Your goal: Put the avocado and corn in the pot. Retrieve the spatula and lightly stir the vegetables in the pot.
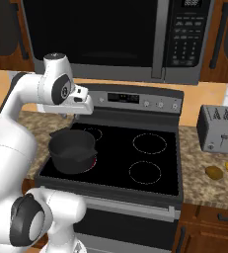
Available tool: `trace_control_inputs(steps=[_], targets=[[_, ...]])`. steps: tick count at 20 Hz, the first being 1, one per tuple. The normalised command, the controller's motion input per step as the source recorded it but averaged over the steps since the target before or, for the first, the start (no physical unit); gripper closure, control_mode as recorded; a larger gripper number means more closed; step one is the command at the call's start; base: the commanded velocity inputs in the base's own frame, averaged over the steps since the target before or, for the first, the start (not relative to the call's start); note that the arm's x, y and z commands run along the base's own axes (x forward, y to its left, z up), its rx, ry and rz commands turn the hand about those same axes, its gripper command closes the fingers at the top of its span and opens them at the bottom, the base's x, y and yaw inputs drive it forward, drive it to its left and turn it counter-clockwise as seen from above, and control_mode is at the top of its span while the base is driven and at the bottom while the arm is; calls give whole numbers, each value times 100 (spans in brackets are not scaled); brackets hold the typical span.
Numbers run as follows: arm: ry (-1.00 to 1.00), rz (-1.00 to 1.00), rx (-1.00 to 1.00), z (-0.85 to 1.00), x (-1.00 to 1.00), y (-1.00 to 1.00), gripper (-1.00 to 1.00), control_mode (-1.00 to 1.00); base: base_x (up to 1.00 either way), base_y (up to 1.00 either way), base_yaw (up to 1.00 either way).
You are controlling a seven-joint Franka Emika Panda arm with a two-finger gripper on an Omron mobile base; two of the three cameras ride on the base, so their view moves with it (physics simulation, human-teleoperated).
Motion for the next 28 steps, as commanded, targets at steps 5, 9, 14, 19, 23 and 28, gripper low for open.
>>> trace_control_inputs(steps=[5, 9, 14, 19, 23, 28], targets=[[0, 0, 0, 0, 0, 0, -100, 100, 0, -5, 0], [0, 0, 0, 0, 0, 0, -100, 100, 0, -94, 0], [0, 0, 0, 0, 0, 0, -100, 100, 0, -100, 0], [0, 0, 0, 0, 0, 0, -100, 100, 21, -79, 0], [0, 0, 0, 0, 0, 0, -100, 100, 76, -45, 0], [0, 0, 1, -11, -8, -47, -100, -100, 11, -6, 0]])
